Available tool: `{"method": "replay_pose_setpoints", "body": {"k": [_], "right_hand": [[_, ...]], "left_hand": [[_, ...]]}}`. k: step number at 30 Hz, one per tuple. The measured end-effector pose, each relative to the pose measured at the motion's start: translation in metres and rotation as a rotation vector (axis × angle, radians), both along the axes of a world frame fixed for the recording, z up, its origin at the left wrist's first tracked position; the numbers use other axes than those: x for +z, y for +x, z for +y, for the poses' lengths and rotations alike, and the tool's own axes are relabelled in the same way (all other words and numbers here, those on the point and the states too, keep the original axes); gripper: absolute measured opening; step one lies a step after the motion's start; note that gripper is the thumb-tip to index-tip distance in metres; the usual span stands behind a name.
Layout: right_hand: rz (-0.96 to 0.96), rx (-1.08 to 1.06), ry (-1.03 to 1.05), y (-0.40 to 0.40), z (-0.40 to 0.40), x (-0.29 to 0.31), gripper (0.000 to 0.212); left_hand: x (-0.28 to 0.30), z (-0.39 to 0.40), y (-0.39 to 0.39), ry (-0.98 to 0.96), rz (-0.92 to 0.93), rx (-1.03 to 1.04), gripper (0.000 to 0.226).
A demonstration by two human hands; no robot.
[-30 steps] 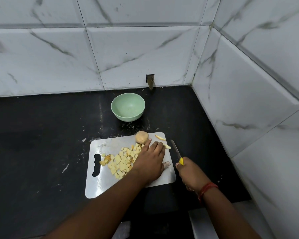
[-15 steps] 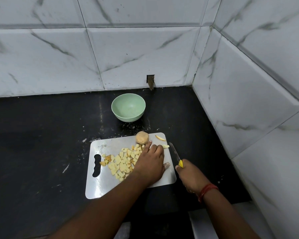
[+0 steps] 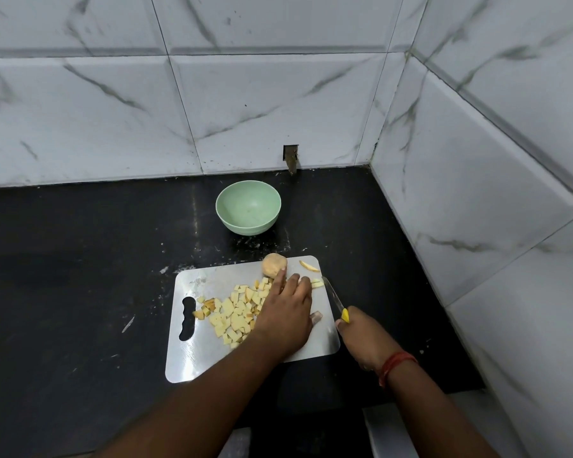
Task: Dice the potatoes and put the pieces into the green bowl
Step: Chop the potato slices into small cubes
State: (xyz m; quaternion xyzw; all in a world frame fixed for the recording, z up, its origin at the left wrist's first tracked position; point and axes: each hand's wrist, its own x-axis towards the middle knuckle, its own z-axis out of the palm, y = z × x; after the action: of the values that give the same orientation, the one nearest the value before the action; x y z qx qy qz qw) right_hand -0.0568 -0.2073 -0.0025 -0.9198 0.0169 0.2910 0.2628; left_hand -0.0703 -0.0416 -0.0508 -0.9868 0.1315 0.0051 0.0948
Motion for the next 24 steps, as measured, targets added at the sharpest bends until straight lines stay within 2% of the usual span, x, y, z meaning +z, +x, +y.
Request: {"method": "replay_pose_setpoints", "body": {"k": [24], "right_hand": [[-0.017,0.111,-0.129,-0.009,0.013,-0.001,0.029]], "left_hand": [[-0.008,0.011,-0.011,-0.209,-0.108,-0.038,0.054]]}}
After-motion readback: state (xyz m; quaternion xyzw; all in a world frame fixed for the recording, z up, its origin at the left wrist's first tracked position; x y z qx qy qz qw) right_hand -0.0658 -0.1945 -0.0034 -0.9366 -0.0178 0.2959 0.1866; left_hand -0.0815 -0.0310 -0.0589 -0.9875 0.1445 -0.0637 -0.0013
